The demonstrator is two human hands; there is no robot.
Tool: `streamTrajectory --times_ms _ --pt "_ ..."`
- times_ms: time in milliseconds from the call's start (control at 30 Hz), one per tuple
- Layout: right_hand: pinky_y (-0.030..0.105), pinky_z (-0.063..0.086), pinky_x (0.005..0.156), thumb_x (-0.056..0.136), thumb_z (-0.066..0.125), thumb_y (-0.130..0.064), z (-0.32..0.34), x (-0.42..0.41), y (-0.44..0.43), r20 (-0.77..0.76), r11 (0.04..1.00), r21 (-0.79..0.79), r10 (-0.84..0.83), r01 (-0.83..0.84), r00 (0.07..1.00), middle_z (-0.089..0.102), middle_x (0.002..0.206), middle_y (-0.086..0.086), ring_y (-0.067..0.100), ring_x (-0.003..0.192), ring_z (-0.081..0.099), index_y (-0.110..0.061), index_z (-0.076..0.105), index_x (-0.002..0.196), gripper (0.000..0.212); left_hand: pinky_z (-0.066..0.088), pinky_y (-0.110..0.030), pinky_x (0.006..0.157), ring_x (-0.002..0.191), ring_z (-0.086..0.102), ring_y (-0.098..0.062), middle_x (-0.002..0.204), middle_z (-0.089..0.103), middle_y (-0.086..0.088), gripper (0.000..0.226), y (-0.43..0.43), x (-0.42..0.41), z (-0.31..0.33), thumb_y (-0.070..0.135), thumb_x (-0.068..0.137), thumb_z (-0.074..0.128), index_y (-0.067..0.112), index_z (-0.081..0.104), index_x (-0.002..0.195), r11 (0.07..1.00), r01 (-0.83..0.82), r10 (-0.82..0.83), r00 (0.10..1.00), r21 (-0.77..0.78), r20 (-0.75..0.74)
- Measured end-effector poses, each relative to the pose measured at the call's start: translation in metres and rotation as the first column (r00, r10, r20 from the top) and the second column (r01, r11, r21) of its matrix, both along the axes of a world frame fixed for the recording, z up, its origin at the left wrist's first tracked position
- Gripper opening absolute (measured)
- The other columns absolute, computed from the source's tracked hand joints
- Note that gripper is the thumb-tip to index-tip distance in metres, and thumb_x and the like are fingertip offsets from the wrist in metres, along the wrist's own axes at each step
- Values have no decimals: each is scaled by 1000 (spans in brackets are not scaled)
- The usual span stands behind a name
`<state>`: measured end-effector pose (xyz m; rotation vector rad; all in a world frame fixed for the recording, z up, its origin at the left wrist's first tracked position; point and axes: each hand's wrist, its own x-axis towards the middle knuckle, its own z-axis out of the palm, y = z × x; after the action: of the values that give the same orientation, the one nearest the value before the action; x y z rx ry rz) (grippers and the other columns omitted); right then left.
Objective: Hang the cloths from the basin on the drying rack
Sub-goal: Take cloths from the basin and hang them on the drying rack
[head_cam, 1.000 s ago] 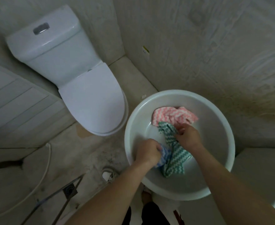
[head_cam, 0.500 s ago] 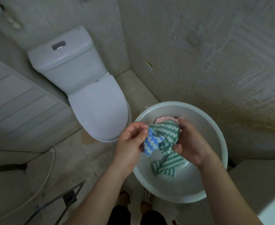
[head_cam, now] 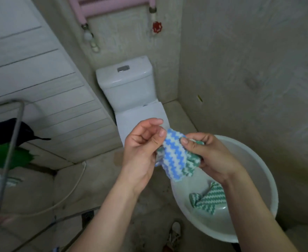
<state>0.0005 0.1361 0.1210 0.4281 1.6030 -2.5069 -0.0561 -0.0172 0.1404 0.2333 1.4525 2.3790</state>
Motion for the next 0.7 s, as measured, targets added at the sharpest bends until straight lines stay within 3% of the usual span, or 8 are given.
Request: streamTrajectory --times_ms 133,200,267,333,500,600,700 --pt "30 55 65 63 79 -30 13 -11 -39 -52 998 -52 18 -21 998 74 79 9 16 67 69 -11 76 82 27 40 -28 62 61 49 -11 69 61 2 24 -33 4 19 5 75 65 22 66 93 999 -51 51 997 -4 -50" --pt "26 55 58 72 71 -18 23 -11 -58 -79 993 -122 -16 7 997 73 73 7 14 62 68 -10 74 78 10 42 -26 61 60 50 -10 71 60 1 28 -51 6 26 5 77 67 23 63 98 992 -90 80 991 -88 -110" --pt "16 48 41 81 59 -7 35 -11 -80 -112 978 -208 -27 3 993 70 64 5 9 50 64 -5 68 83 9 47 -20 60 60 54 -7 72 59 -4 33 -74 12 32 4 79 70 22 60 105 967 -129 90 980 -218 -180" --pt "12 41 35 88 51 -1 46 -10 -107 -138 972 -233 2 -35 990 68 58 4 5 43 60 0 61 89 10 52 -23 63 62 60 -10 73 63 -10 35 -103 25 37 8 73 72 19 60 104 943 -113 63 984 -314 -165" --pt "20 53 50 81 59 -6 57 -5 -168 -143 960 -244 102 -135 985 71 70 11 15 57 67 3 65 93 16 56 -34 70 72 65 -16 81 73 -7 26 -174 57 38 3 70 79 9 64 90 858 -66 -1 991 -509 -131" --pt "13 35 33 84 59 -8 62 4 -206 -71 955 -243 159 -172 985 62 57 3 6 41 52 -5 65 80 8 52 -20 60 64 63 -6 72 71 3 17 -221 83 44 -1 74 74 12 63 76 865 -109 43 989 -490 -144" --pt "12 19 30 77 63 -14 65 12 -247 -12 939 -271 216 -212 976 50 54 -4 1 38 37 -15 63 66 11 47 -16 60 67 59 -7 74 67 0 9 -266 115 47 4 81 70 9 63 77 850 -163 86 981 -501 -173"
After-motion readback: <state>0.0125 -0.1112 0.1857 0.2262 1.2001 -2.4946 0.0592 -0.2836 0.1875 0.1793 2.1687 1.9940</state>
